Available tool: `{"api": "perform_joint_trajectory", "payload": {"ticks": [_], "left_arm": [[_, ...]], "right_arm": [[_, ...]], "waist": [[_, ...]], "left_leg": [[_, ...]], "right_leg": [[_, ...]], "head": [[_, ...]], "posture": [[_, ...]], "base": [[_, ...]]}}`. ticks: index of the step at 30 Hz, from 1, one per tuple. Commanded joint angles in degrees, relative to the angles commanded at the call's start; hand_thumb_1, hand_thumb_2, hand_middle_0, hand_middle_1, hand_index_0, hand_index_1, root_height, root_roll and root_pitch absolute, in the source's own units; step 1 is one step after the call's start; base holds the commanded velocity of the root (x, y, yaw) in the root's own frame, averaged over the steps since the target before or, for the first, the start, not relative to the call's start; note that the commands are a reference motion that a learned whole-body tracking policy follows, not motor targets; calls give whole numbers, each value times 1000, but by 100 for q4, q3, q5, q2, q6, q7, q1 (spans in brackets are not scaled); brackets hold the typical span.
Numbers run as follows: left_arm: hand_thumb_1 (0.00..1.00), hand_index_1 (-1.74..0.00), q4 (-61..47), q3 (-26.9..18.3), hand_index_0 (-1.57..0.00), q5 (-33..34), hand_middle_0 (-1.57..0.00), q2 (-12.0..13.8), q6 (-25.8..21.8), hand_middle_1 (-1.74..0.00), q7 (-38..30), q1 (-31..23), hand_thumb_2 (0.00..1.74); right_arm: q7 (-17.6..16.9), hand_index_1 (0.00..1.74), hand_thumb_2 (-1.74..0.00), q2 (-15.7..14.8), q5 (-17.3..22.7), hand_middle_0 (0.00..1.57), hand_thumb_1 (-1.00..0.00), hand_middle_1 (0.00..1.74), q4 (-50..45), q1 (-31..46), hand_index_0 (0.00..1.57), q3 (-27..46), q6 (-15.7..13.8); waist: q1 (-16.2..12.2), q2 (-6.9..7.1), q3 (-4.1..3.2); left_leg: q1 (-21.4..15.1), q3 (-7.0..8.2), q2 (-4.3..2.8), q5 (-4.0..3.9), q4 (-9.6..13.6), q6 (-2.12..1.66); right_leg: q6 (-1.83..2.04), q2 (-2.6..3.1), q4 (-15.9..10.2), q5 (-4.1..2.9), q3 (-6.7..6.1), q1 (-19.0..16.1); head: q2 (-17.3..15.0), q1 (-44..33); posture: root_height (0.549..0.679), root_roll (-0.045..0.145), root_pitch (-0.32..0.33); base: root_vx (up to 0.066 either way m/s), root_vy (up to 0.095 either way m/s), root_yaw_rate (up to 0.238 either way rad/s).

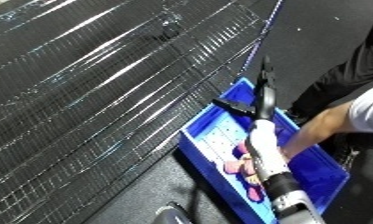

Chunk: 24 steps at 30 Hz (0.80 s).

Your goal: Pick up the object and place it into the box

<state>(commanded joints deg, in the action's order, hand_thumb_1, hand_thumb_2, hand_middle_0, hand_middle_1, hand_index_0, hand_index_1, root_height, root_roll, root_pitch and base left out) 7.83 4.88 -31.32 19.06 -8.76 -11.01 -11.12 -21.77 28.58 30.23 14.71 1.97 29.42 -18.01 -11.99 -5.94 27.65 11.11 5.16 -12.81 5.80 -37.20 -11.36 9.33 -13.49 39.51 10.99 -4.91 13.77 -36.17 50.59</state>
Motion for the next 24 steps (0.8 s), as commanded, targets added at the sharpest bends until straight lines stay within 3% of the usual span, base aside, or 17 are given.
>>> {"api": "perform_joint_trajectory", "payload": {"ticks": [2, 3, 5, 8, 10, 14, 15, 20, 21, 24], "left_arm": [[1000, -1740, -8, -30, -1570, 5, -1570, -8, 23, -1740, -5, -35, 1740], [1000, -1740, -36, -49, -1570, 13, -1570, -10, 40, -1740, -3, -54, 1740], [1000, -1740, -101, -91, -1570, 34, -1570, -10, 74, -1740, -4, -87, 1740], [1000, -1740, -174, -146, -1570, 57, -1570, -4, 111, -1740, -14, -119, 1740], [1000, -1740, -202, -157, -1570, 76, -1570, 4, 127, -1740, -31, -98, 1740], [1000, -1740, -253, -193, -1570, 117, -1570, 20, 160, -1740, -62, -68, 1740], [1000, -1740, -260, -186, -1570, 129, -1570, 20, 157, -1740, -80, -44, 1740], [1000, -1740, -280, -173, -1570, 188, -1570, 15, 138, -1740, -160, 59, 1740], [1000, -1740, -285, -161, -1570, 195, -1570, 13, 136, -1740, -169, 83, 1740], [1000, -1740, -290, -129, -1570, 222, -1570, 22, 130, -1740, -194, 168, 1740]], "right_arm": [[19, 0, 0, -63, -115, 0, 0, 0, -251, 5, 0, -97, 39], [54, 0, 0, -101, -156, 0, 0, 0, -374, 2, 0, -156, 61], [150, 0, 0, -184, -264, 0, 0, 0, -673, -8, 0, -319, 118], [260, 0, 0, -291, -407, 0, 0, 0, -1044, -16, 0, -520, 199], [310, 0, 0, -328, -507, 0, 0, 0, -1193, -69, 0, -673, 249], [398, 0, 0, -409, -710, 0, 0, 0, -1450, -201, 0, -1025, 348], [414, 0, 0, -426, -747, 0, 0, 0, -1481, -246, 0, -1107, 369], [477, 0, 0, -499, -908, 0, 0, 0, -1578, -471, 0, -1543, 435], [494, 0, 0, -508, -927, 0, 0, 0, -1593, -506, 0, -1607, 448], [527, 0, 0, -534, -982, 0, 0, 0, -1626, -630, 0, -1842, 483]], "waist": [[53, 24, 6], [84, 41, 15], [171, 88, 36], [275, 151, 58], [343, 171, 80], [477, 223, 122], [512, 229, 133], [664, 282, 169], [692, 287, 176], [785, 308, 193]], "left_leg": [[21, -15, -6, 0, -14, 3], [37, -29, -10, 2, -24, 5], [82, -64, -22, 2, -44, 10], [143, -107, -38, -1, -69, 14], [191, -149, -43, -16, -86, 12], [276, -220, -54, -46, -120, 8], [293, -239, -52, -55, -123, 9], [355, -311, -46, -98, -119, 7], [367, -326, -41, -105, -122, 9], [400, -365, -30, -123, -133, 16]], "right_leg": [[2, 3, 28, 6, 8, 15], [2, 8, 42, 11, 12, 22], [5, 22, 77, 23, 20, 43], [9, 40, 123, 38, 27, 74], [12, 48, 162, 47, 45, 104], [14, 69, 247, 65, 74, 165], [13, 68, 261, 63, 85, 175], [12, 63, 308, 39, 124, 215], [12, 58, 323, 35, 135, 224], [12, 50, 374, 25, 157, 257]], "head": [[0, 0], [81, -515], [81, -814], [81, -814], [61, -1596], [51, -1711], [2, -2327], [2, -2574], [73, -3260], [91, -3509]], "posture": [[631, 84, -251], [631, 83, -251], [630, 79, -250], [628, 74, -249], [626, 69, -250], [623, 61, -252], [622, 61, -253], [620, 57, -257], [620, 57, -259], [618, 56, -263]], "base": [[-3, -11, 58], [-5, -12, 95], [-6, -18, 131], [-5, -15, 107], [-15, -9, 125], [-17, -8, 109], [-27, -8, 106], [-24, -6, 77], [-14, 1, 77], [-14, 4, 66]]}}
